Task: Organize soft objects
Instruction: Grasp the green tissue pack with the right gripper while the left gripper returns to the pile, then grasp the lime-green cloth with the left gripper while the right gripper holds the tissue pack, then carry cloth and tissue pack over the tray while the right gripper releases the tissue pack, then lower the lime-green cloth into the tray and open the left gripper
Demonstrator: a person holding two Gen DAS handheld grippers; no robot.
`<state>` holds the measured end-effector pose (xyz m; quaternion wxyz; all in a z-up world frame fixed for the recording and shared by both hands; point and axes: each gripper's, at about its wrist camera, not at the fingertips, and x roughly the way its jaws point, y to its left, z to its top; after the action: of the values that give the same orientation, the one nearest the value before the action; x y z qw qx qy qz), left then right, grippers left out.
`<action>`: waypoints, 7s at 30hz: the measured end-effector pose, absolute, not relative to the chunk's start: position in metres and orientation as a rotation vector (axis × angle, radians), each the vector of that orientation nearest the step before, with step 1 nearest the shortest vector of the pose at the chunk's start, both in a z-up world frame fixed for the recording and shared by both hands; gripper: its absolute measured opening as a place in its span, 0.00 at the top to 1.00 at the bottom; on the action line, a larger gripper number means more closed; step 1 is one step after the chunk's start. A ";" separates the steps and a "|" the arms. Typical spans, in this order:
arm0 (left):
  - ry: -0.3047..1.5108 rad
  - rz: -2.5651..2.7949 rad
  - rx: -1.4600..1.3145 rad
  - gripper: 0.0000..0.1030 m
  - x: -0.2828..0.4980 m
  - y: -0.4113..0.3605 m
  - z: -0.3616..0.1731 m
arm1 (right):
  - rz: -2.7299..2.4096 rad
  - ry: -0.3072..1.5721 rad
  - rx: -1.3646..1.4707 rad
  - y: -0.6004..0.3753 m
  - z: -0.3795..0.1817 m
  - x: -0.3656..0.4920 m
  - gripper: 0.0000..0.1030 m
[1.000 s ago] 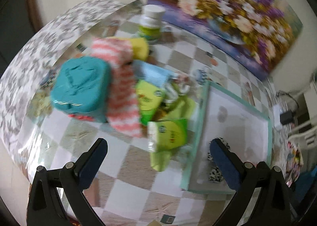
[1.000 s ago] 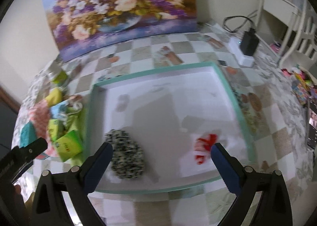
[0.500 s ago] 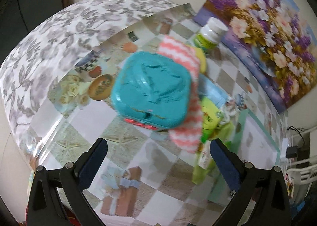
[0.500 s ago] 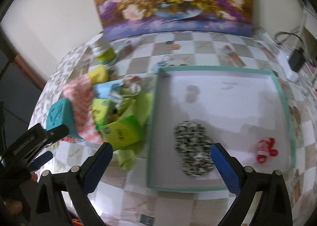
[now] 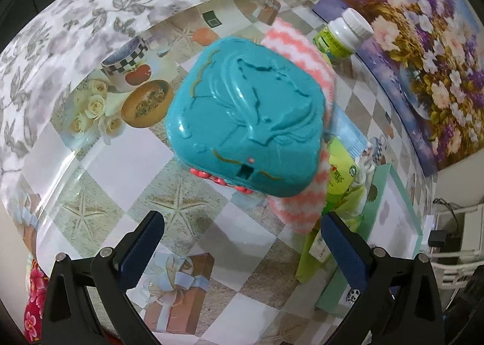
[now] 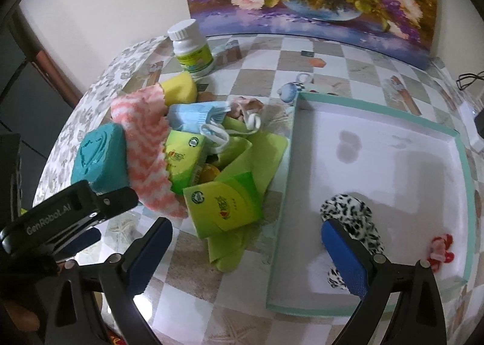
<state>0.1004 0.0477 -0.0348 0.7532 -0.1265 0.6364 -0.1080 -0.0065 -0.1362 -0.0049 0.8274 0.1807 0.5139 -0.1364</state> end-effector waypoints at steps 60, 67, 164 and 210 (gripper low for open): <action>1.489 -0.269 -0.309 0.01 0.115 0.019 -0.060 | -0.175 1.167 0.345 -0.137 -0.035 0.033 0.33; 1.486 -0.277 -0.315 0.01 0.114 0.021 -0.059 | -0.183 1.127 0.396 -0.148 -0.013 0.025 0.33; 0.853 -1.050 -0.001 0.96 -0.012 -0.129 0.097 | -0.640 0.791 0.764 -0.313 0.067 -0.124 0.33; 1.219 -0.629 0.096 0.11 0.036 -0.151 -0.006 | -0.803 1.161 0.797 -0.344 -0.029 -0.131 0.06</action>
<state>0.0355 -0.1510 -0.0059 0.7728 0.0442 0.5628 -0.2901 -0.1313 -0.3439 -0.0288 0.6890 0.3563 0.5191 -0.3589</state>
